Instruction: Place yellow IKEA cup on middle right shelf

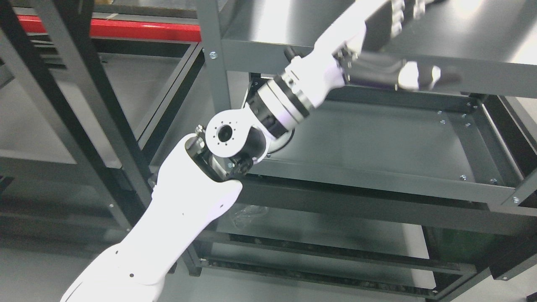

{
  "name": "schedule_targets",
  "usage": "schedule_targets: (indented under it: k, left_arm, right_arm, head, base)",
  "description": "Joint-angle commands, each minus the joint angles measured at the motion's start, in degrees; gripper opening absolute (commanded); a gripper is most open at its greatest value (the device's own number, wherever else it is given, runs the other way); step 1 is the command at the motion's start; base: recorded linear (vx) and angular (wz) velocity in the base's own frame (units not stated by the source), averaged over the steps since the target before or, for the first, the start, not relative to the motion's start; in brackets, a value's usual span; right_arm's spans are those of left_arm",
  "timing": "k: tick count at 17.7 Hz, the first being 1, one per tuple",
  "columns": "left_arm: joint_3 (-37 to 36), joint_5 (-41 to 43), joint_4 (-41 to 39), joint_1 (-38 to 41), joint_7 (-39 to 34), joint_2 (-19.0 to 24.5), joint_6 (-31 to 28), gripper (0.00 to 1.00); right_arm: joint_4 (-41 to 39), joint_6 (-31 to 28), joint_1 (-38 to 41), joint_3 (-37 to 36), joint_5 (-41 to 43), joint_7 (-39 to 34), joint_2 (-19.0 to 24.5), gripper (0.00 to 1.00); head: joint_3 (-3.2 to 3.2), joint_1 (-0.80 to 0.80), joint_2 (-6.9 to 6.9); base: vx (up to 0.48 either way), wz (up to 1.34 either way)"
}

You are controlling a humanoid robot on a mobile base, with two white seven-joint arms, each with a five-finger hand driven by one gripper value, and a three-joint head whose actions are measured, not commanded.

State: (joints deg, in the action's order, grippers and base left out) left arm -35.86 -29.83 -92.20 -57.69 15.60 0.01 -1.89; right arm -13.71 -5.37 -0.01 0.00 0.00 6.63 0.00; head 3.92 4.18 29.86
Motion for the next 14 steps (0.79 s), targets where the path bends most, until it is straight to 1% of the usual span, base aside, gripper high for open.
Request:
schedule_targets:
  k: [1, 3, 6, 7, 9, 10, 12, 14]
  left_arm:
    - [-8.68, 4.4, 2.9, 7.58, 5.67, 0.99, -0.66, 0.99]
    - [-10.8, 6.61, 4.92, 9.52, 5.58, 0.99, -0.66, 0.99]
    - [-9.76, 9.17, 13.34, 12.85, 3.22, 0.99, -0.4, 0.99]
    - [-7.93, 9.17, 16.06, 14.61, -0.71, 0.99, -0.22, 0.99]
    - [-4.33, 9.26, 19.06, 16.89, -8.09, 0.99, 0.13, 0.99]
    - [-2.04, 9.35, 19.25, 18.3, -9.96, 0.99, 0.22, 0.99]
    - [3.66, 10.65, 18.73, 21.64, -10.5, 0.99, 0.83, 0.99]
    - [10.08, 15.83, 18.29, 26.29, -10.5, 0.99, 3.8, 0.99]
  right_arm:
    - [0.0, 0.01, 0.8, 0.97, 1.41, 0.05, -1.0, 0.99]
    - [0.0, 0.01, 0.8, 0.97, 1.41, 0.05, -1.0, 0.99]
    - [0.0, 0.01, 0.8, 0.97, 1.41, 0.05, -1.0, 0.99]
    - [0.0, 0.01, 0.8, 0.97, 1.41, 0.05, -1.0, 0.99]
    - [0.0, 0.01, 0.8, 0.97, 1.41, 0.05, -1.0, 0.99]
    - [0.0, 0.01, 0.8, 0.97, 1.41, 0.05, -1.0, 1.0]
    - [0.0, 0.01, 0.8, 0.97, 1.41, 0.05, -1.0, 0.99]
    - [0.0, 0.01, 0.8, 0.97, 1.41, 0.05, -1.0, 0.99]
  head:
    - [0.0, 0.0, 0.0]
    - [0.0, 0.0, 0.0]
    - [0.0, 0.0, 0.0]
    - [0.0, 0.0, 0.0]
    - [0.0, 0.0, 0.0]
    - [0.0, 0.0, 0.0]
    - [0.0, 0.0, 0.0]
    - [0.0, 0.0, 0.0]
  base:
    - [-0.156, 0.15]
    - [-0.169, 0.15]
    - [-0.2, 0.08]
    - [-0.217, -0.01]
    - [-0.213, -0.11]
    - [-0.255, -0.23]
    - [-0.223, -0.24]
    - [-0.206, -0.24]
